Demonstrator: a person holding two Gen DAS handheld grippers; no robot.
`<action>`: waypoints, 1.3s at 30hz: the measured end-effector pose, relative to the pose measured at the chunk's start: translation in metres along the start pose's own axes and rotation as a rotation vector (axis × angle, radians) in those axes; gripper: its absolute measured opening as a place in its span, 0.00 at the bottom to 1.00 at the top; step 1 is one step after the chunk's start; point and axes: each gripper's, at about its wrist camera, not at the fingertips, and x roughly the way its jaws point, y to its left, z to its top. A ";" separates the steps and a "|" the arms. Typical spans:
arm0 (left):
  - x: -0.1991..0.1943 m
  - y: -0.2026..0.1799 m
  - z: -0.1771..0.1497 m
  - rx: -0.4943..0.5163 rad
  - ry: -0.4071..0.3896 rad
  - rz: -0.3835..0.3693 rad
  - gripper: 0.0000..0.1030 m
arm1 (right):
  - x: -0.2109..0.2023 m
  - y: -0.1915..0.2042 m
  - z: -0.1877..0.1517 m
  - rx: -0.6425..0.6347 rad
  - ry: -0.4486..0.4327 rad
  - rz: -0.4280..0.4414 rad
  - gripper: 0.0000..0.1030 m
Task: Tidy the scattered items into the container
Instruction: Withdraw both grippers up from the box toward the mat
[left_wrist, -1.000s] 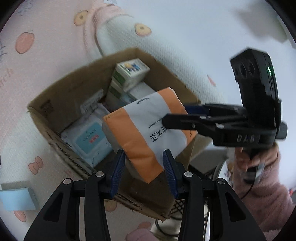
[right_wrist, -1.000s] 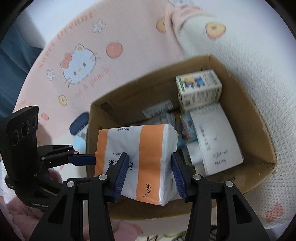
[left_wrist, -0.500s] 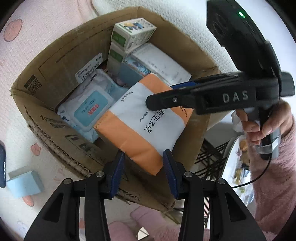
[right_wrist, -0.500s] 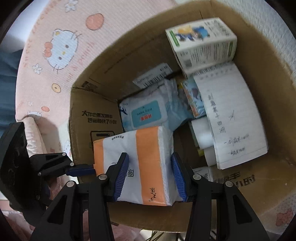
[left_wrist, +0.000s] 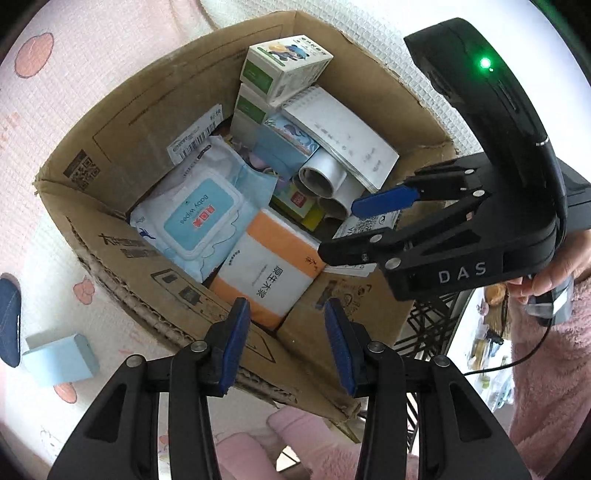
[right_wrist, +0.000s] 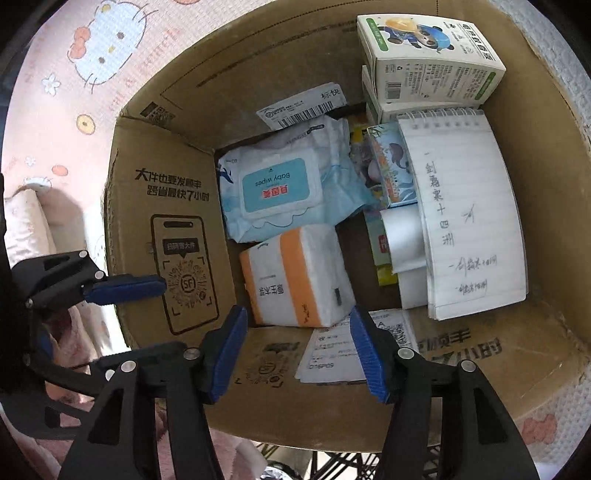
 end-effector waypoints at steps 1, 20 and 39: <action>0.000 0.000 0.000 0.003 -0.012 0.003 0.45 | 0.001 0.002 0.000 -0.006 -0.005 -0.022 0.54; -0.035 0.044 0.011 -0.067 -0.340 0.008 0.10 | 0.069 -0.002 0.045 0.181 0.138 -0.122 0.18; -0.064 0.077 -0.031 -0.163 -0.498 -0.010 0.18 | 0.044 0.027 0.034 0.117 0.174 -0.312 0.18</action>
